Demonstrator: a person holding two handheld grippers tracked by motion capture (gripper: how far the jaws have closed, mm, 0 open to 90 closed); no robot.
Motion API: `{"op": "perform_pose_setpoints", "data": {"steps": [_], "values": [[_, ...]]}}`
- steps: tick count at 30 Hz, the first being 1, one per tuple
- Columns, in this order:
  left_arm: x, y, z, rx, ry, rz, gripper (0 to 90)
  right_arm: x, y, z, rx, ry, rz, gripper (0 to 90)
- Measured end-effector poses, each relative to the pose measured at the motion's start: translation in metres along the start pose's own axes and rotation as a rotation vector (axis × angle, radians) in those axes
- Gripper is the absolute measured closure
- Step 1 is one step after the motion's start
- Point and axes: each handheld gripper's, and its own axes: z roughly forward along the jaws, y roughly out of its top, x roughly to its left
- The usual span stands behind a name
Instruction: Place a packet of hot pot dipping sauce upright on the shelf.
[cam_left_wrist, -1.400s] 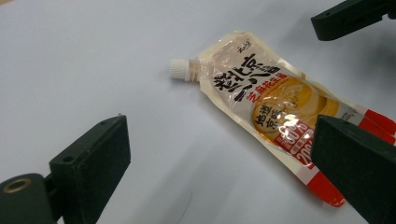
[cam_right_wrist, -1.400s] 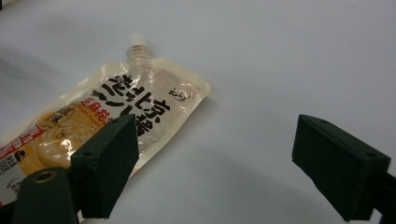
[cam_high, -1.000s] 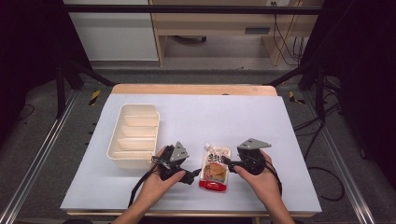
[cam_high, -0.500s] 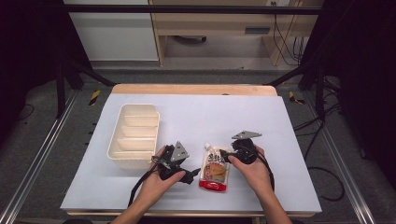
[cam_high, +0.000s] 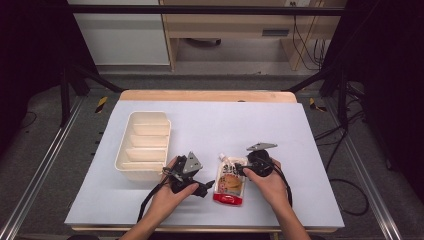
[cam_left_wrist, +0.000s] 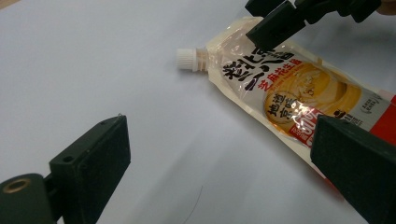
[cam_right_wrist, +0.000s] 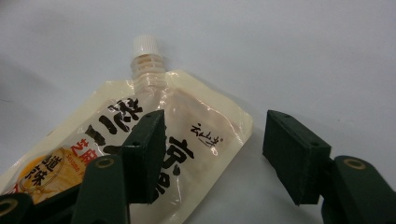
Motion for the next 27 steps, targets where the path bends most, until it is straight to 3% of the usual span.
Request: {"op": "perform_pose_setpoints", "data": {"steps": [15, 27], "values": [[0.0000, 0.0000, 0.0005, 0.004, -0.007, 0.004, 5.1, 0.0028, -0.0012, 0.0011, 0.015, 0.017, 0.004, 42.5], [-0.0001, 0.0003, 0.0005, 0.006, -0.008, 0.008, 5.3, 0.0083, -0.0008, -0.0058, -0.017, 0.048, 0.003, 48.4]]}}
